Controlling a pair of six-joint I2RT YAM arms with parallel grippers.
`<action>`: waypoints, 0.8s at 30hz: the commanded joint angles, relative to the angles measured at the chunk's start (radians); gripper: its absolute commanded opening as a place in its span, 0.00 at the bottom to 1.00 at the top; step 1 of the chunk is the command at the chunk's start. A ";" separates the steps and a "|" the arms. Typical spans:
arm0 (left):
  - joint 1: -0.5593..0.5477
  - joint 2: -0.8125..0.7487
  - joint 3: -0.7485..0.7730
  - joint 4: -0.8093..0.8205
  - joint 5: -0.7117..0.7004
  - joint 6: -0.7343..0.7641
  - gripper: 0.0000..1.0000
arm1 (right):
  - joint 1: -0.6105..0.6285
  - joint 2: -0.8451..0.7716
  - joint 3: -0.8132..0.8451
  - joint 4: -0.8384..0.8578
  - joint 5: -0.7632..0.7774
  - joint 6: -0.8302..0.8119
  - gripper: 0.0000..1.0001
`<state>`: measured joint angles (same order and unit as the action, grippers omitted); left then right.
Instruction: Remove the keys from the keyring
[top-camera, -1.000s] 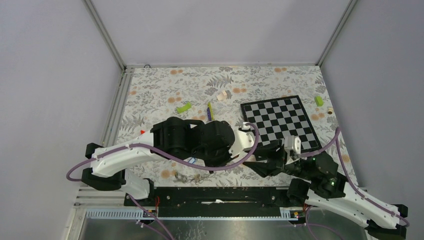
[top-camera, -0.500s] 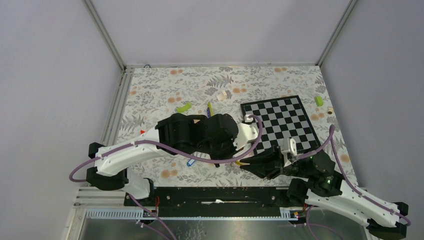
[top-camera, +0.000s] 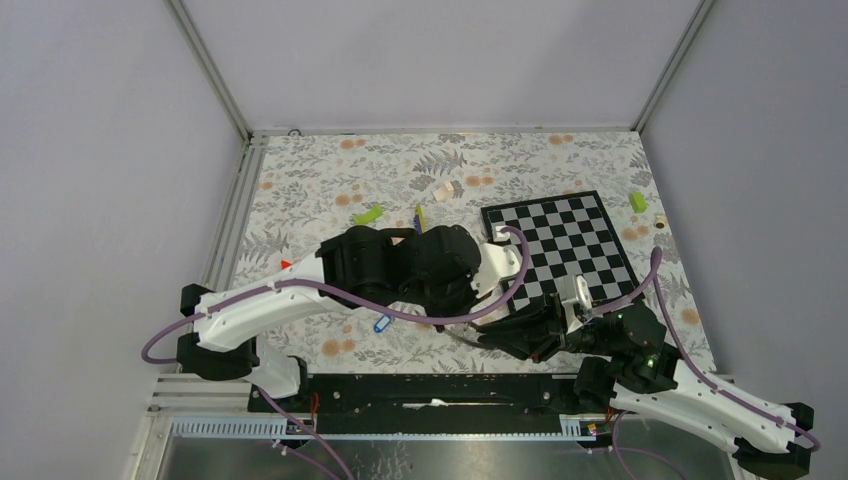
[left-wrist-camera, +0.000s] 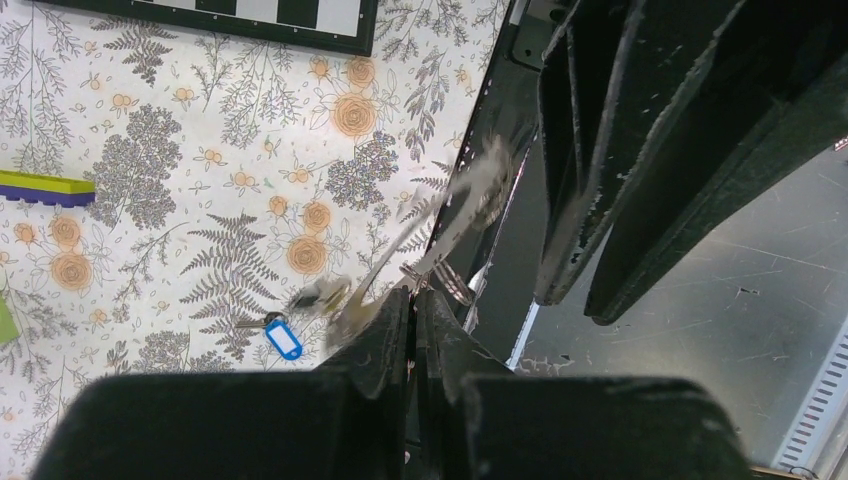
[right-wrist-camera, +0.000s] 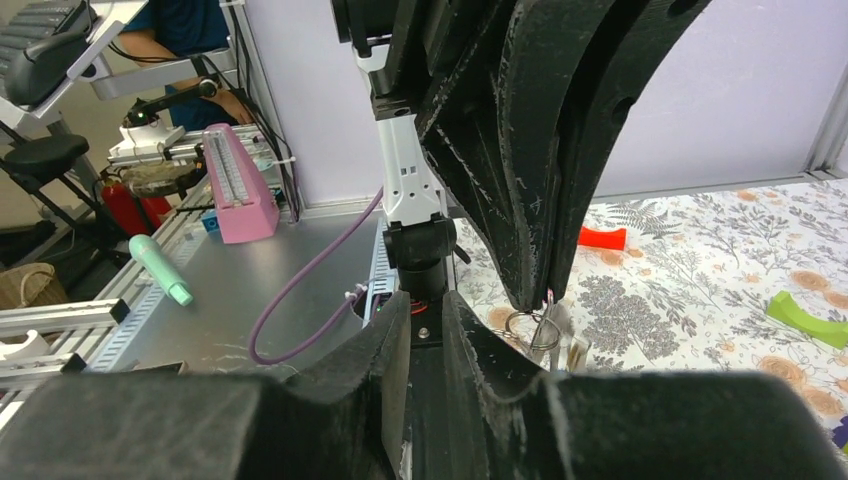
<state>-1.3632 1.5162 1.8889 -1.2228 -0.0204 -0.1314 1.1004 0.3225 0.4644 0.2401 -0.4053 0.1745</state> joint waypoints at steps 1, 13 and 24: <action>0.004 0.000 0.031 0.062 0.016 0.003 0.00 | -0.004 0.009 -0.008 0.062 0.009 0.032 0.25; 0.016 0.009 0.040 0.055 0.014 -0.011 0.00 | -0.004 -0.005 -0.006 0.030 0.094 0.065 0.27; 0.021 0.018 0.055 0.052 0.013 -0.023 0.00 | -0.004 0.023 -0.070 0.124 0.107 0.164 0.27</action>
<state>-1.3479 1.5398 1.8900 -1.2156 -0.0181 -0.1394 1.1004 0.3401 0.4107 0.2817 -0.3298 0.2981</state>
